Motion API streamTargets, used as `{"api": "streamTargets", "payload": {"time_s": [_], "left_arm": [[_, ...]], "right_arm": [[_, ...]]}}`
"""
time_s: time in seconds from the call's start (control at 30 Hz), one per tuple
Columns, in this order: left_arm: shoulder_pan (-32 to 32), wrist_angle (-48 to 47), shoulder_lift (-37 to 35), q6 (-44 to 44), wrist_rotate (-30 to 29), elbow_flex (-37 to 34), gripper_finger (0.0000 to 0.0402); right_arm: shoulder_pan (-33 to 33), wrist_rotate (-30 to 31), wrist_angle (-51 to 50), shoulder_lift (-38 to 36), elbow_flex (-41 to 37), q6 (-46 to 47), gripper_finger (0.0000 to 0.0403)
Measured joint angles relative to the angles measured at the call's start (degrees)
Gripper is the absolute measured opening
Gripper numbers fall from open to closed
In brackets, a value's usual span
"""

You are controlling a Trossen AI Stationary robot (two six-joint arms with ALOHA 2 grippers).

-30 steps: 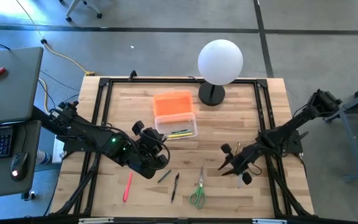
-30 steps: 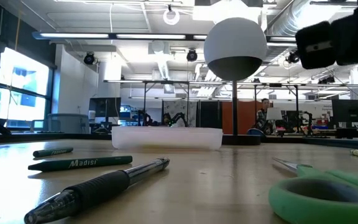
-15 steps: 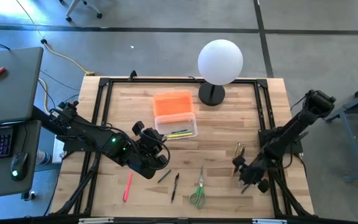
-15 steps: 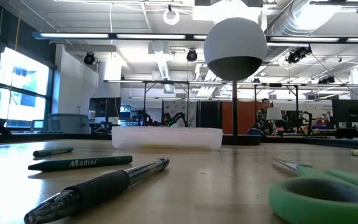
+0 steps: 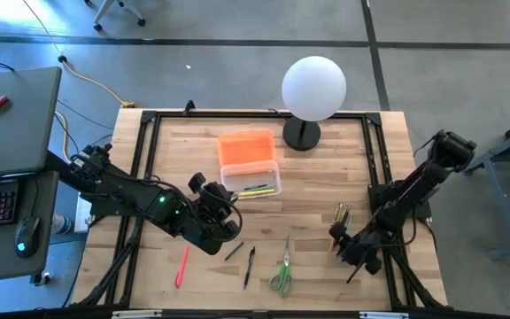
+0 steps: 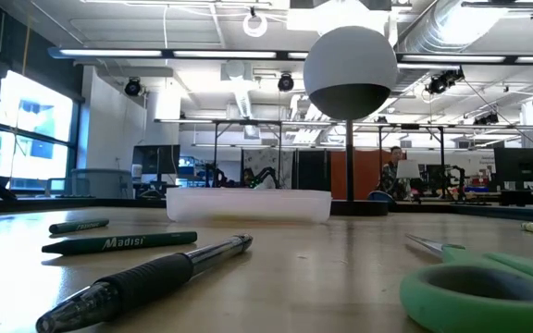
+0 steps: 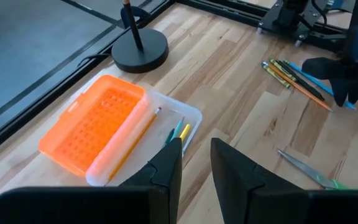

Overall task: Pick & place school supplies into a supply box
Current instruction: Put the blue pencil into the transparent supply box

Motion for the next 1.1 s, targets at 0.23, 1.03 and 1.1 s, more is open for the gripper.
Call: {"api": "streamTargets", "payload": {"time_s": [0.23,1.03,1.1], "left_arm": [[0.01,-0.02,0.0,0.0,0.04,0.0,0.0117],[0.0,0.23,-0.04,-0.46,1.56,0.0,0.0117],[0.01,0.2,-0.04,-0.46,1.55,0.0,0.0117]], "right_arm": [[-0.54,-1.82,12.0,1.57,-5.15,-0.2,0.0017],[-14.42,4.51,36.47,19.4,3.88,-9.43,0.0006],[-14.49,5.16,34.94,18.62,4.64,-10.93,0.0007]]}}
